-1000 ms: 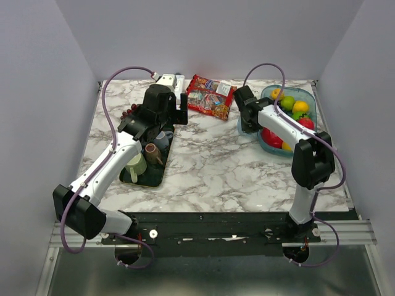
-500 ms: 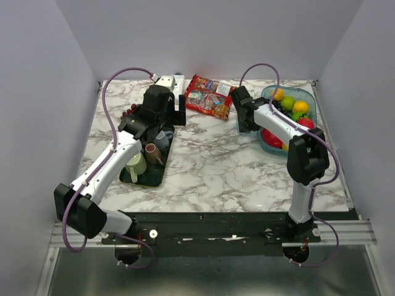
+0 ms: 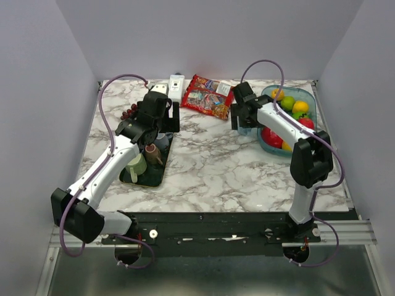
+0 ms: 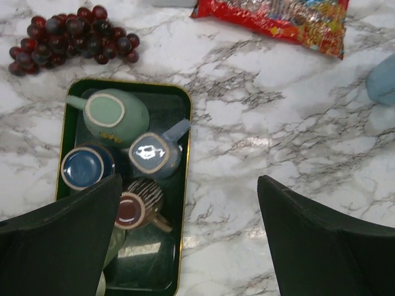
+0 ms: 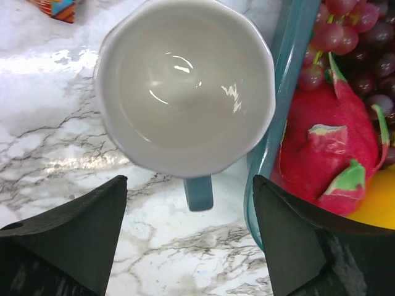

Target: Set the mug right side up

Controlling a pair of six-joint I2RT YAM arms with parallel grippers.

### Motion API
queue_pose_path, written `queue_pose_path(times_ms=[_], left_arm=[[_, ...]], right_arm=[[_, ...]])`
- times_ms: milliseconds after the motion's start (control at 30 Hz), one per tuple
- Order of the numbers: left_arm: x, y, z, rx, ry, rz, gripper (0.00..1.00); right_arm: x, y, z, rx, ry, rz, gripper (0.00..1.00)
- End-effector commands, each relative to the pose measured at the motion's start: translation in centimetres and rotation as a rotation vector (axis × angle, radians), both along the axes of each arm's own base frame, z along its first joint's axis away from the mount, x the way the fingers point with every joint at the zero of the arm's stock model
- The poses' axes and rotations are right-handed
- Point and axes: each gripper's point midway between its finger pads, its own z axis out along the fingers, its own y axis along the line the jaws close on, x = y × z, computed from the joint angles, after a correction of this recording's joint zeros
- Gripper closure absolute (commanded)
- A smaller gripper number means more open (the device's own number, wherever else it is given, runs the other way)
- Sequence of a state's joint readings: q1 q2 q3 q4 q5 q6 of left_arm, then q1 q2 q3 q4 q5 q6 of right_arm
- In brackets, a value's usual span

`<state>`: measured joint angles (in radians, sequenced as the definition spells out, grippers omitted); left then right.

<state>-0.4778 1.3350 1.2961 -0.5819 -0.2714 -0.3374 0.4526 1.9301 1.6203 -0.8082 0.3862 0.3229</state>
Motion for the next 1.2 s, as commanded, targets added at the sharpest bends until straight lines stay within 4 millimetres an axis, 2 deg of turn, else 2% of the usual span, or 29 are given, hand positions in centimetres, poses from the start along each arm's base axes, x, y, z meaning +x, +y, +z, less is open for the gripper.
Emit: queue_pose_path(times_ms=[0,67,233,333,533,733,900,1167], left_arm=[[-3.0,4.6,-1.5,0.092,0.067,0.164,0.01],[-4.7,5.8,-2.7,0.109,0.118,0.219,0.01],[-8.4,8.7,-5.1,0.115,0.217,0.395,0.01],[-10.0,9.5,-6.1,0.073,0.239,0.485,0.01],[-11.9,10.6,-8.4,0.004,0.318,0.53,0.01],[-12.5,10.4,-10.4,-0.075,0.369,0.531,0.01],[-12.7,10.0,-13.3,-0.132,0.437,0.503,0.01],[-11.9,11.0,-16.0,-0.051,0.481,0.483,0.01]], right_arm=[[0.7,1.5,5.9,0.103,-0.123,0.051,0.02],[1.1,1.9,7.8,0.13,-0.171,0.067,0.0],[1.7,2.5,9.9,0.168,-0.204,0.083,0.0],[1.8,2.9,10.3,0.187,-0.207,0.088,0.0],[1.4,3.9,9.8,0.241,-0.174,0.119,0.0],[1.0,4.7,9.5,0.288,-0.157,0.136,0.0],[0.8,4.6,9.5,0.292,-0.154,0.134,0.01],[-0.1,4.5,8.8,0.308,-0.13,0.119,0.01]])
